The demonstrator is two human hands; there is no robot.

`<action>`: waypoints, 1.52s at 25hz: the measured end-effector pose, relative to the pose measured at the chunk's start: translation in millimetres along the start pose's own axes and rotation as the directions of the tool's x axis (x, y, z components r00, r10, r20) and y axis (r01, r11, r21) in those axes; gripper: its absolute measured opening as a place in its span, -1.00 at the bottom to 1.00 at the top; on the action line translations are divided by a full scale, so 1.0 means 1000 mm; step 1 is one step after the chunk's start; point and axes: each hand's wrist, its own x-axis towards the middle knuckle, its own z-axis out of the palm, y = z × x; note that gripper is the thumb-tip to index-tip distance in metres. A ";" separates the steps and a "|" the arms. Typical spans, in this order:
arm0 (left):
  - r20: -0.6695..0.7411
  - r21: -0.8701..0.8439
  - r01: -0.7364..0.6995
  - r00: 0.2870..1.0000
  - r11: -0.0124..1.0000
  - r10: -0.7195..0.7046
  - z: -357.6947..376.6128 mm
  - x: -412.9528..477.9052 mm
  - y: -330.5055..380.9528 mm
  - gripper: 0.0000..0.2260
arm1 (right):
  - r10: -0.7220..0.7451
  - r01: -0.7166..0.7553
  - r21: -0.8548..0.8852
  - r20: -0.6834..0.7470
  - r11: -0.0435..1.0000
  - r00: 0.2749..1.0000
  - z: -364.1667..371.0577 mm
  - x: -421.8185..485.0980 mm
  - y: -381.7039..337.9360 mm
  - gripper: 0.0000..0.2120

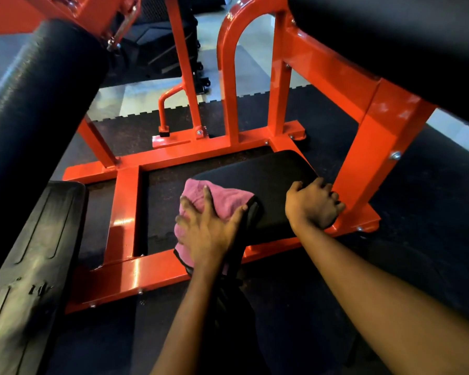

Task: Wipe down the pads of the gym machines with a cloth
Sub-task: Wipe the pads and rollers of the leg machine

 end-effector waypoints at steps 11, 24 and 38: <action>0.000 0.212 -0.069 0.998 0.975 0.070 0.024 0.044 0.075 -0.24 | 0.004 -0.004 0.001 -0.003 1.000 1.000 0.001 0.001 -0.002 -0.52; 0.127 -0.194 0.044 0.992 0.980 -0.019 -0.017 0.123 -0.005 -0.29 | -0.012 0.012 0.018 -0.011 1.000 1.000 0.002 0.003 0.005 -0.59; 0.187 -0.751 0.203 0.978 0.628 -0.092 0.008 0.075 -0.062 -0.22 | 0.002 -0.002 0.035 -0.002 0.999 1.000 -0.001 0.000 0.001 -0.53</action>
